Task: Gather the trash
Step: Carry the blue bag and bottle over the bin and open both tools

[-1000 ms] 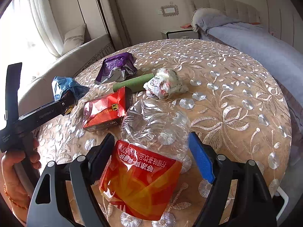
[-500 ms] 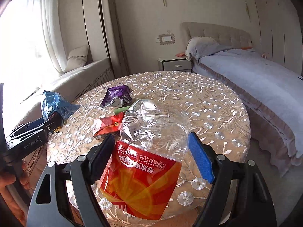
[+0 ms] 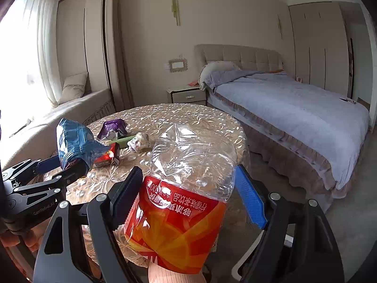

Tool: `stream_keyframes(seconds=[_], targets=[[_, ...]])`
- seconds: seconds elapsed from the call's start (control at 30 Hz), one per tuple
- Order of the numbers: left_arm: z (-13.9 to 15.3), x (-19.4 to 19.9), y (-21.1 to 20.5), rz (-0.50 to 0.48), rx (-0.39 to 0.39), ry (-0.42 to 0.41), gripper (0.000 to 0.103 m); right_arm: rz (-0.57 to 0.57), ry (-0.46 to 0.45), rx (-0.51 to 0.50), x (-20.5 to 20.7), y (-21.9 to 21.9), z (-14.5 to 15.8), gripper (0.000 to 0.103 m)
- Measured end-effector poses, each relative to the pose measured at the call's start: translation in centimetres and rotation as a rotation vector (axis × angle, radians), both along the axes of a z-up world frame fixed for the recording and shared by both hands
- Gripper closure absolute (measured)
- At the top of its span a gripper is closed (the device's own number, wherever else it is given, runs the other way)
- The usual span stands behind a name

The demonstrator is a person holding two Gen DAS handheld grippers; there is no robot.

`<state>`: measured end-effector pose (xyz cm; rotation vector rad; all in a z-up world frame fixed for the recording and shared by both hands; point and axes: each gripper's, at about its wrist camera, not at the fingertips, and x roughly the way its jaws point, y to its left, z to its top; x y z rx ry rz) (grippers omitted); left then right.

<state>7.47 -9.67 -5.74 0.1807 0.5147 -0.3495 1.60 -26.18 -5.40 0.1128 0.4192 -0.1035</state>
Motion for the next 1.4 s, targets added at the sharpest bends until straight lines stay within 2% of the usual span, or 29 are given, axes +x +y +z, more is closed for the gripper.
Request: stream_keyframes(seconds=[0.33,0.67,0.97,1.23,1.4], targets=[[-1.6,-2.5,-7.0,-0.164,0.071,0.008,0.047,-0.133,0.006,-0.010,-3.5,-5.0,-1.0,0.023],[-5.1,-3.5,-14.2,-0.318,0.160,0.063,0.047,-0.256,0.079,-0.001,-6.3,-10.0,-3.7,0.023],[-8.5,-4.1,-19.6,-0.427,0.252,0.114,0.047,-0.286,0.149,-0.019,-7.0,-13.0,-6.8,0.023],[-13.9,-3.8,-24.1,-0.542,0.357,0.221,0.047,-0.269,0.278,-0.068,-6.3,-15.5,-11.6,0.023],[-18.5,-3.1,-26.7,-0.611,0.430,0.333,0.047,-0.234,0.382,-0.021,-5.7,-17.8,-15.8,0.023]])
